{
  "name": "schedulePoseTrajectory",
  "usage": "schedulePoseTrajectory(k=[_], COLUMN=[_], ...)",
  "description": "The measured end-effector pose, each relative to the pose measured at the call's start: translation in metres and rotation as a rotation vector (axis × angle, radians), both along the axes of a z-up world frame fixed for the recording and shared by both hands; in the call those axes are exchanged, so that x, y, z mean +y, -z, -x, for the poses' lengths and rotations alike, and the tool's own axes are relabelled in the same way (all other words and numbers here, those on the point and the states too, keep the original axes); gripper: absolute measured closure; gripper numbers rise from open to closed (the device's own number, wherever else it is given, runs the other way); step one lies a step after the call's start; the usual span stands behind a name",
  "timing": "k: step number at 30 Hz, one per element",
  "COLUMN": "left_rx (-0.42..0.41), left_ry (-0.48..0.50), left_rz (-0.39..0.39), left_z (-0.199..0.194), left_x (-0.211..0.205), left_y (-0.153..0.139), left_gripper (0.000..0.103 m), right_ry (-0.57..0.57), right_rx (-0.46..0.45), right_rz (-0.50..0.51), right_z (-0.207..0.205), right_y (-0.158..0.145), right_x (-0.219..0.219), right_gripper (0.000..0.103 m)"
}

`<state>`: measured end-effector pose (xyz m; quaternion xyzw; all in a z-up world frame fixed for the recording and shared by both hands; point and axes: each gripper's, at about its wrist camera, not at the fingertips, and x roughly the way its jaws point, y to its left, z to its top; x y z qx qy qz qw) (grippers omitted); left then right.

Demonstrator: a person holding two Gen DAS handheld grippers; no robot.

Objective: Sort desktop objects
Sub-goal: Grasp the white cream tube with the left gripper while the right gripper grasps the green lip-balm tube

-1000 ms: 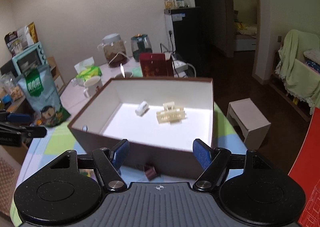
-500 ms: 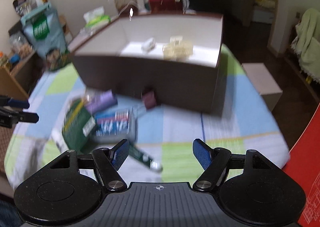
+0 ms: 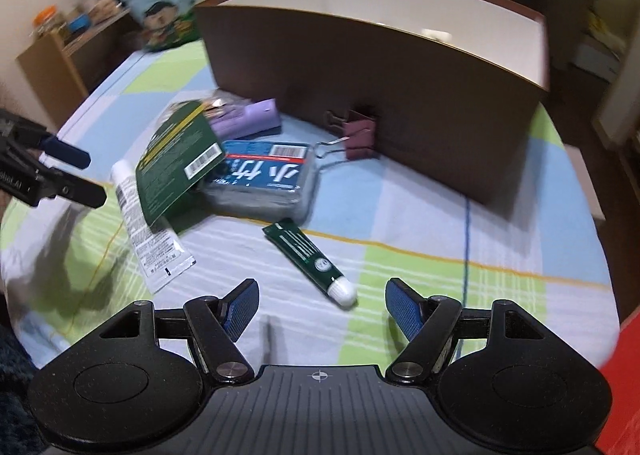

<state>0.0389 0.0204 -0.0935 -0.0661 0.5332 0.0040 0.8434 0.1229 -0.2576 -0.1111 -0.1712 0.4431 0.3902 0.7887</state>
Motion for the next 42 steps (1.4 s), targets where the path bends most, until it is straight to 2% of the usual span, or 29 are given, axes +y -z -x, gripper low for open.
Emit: schedulePoseTrajectory(k=[8, 13, 22, 23, 25, 26, 28, 33, 36, 42], left_rx=[0.032, 0.036, 0.016, 0.014, 0.019, 0.023, 0.031, 0.050, 0.071, 0.085], left_ry=[-0.125, -0.234, -0.453, -0.459, -0.455, -0.449, -0.423, -0.333, -0.281, -0.307], left_rz=[0.028, 0.058, 0.035, 0.028, 0.003, -0.015, -0.052, -0.098, -0.116, -0.111], left_z=[0.006, 0.002, -0.016, -0.017, -0.018, -0.019, -0.019, -0.008, 0.003, 0.012], left_x=[0.000, 0.000, -0.002, -0.003, -0.006, -0.008, -0.012, -0.011, -0.006, -0.004], left_y=[0.009, 0.013, 0.028, 0.028, 0.029, 0.029, 0.029, 0.027, 0.026, 0.026], left_gripper=[0.022, 0.022, 0.022, 0.022, 0.030, 0.040, 0.051, 0.058, 0.057, 0.057], right_ry=[-0.164, -0.212, -0.272, -0.278, -0.289, -0.294, -0.304, -0.327, -0.340, -0.344], right_rx=[-0.042, -0.030, -0.004, -0.002, -0.001, 0.000, 0.001, 0.002, 0.002, -0.019], right_rz=[0.036, 0.040, 0.048, 0.048, 0.046, 0.043, 0.038, 0.025, 0.023, 0.024], right_z=[-0.014, -0.021, -0.028, -0.029, -0.030, -0.030, -0.030, -0.030, -0.028, -0.025], right_y=[0.014, 0.021, 0.026, 0.026, 0.026, 0.026, 0.026, 0.025, 0.026, 0.028], right_x=[0.017, 0.020, 0.015, 0.014, 0.014, 0.014, 0.014, 0.017, 0.017, 0.021], right_gripper=[0.030, 0.030, 0.030, 0.030, 0.030, 0.030, 0.030, 0.030, 0.030, 0.030])
